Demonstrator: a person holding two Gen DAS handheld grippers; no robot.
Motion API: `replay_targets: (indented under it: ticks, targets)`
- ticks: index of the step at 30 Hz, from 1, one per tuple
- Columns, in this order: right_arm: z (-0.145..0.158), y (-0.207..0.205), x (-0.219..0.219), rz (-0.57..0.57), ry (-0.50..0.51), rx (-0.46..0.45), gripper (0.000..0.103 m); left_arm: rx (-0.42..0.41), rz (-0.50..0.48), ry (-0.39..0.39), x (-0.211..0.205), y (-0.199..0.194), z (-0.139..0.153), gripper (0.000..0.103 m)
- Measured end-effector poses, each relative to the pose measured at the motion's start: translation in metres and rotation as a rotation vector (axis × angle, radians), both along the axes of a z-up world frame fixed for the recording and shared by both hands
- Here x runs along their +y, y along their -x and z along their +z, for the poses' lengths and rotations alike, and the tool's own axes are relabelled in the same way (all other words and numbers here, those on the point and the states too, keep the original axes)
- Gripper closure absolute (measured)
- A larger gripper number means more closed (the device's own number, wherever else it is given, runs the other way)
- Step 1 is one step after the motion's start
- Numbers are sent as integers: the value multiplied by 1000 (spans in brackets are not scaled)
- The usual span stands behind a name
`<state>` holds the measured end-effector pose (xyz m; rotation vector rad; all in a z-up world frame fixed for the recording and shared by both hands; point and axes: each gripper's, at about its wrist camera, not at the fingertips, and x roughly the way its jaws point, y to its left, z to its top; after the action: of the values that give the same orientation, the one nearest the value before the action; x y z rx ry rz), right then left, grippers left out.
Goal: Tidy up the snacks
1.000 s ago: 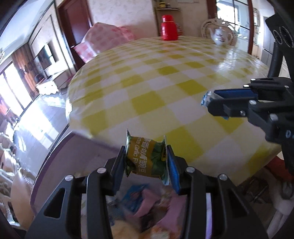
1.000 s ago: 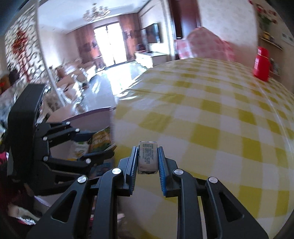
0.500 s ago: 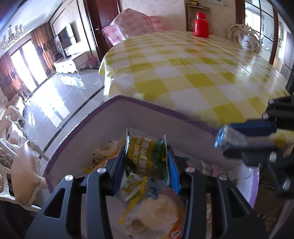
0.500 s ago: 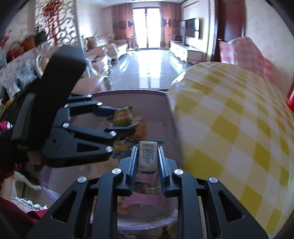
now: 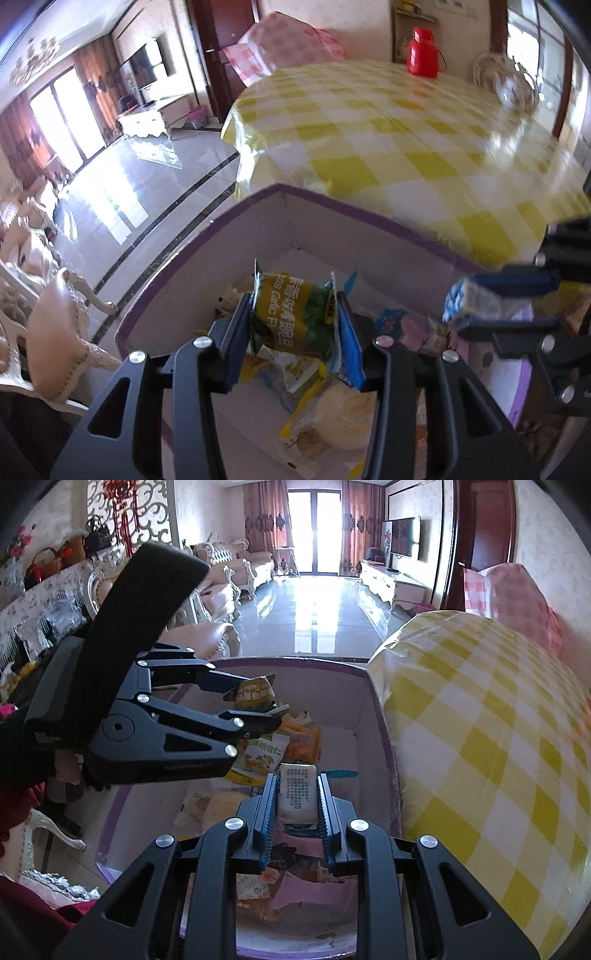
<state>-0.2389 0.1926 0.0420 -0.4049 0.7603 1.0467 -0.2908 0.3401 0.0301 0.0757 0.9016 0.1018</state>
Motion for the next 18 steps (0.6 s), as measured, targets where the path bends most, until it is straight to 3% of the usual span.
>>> replay_targets:
  ticks: [1,3,4,5,8,12,18]
  targets:
    - [1,-3,-1,-1,-14,16,75,-26,14,30,4,2,6,49]
    - [4,-7,-6,-30,-39,25,53,-83,30,67,11,5,18,14]
    - [7,-10,-9,-59,-54,25,39,-117,47,68,13,7,26,12]
    - [10,-14,-13,-84,-62,24,31,-135,63,59,14,8,34,10]
    - [17,-25,-25,-138,-72,41,21,-215,98,59,16,14,58,2]
    - [26,-32,-34,-174,-46,81,16,-284,143,98,20,27,83,2]
    - [39,-20,-35,-180,12,71,16,-282,324,44,19,40,101,2]
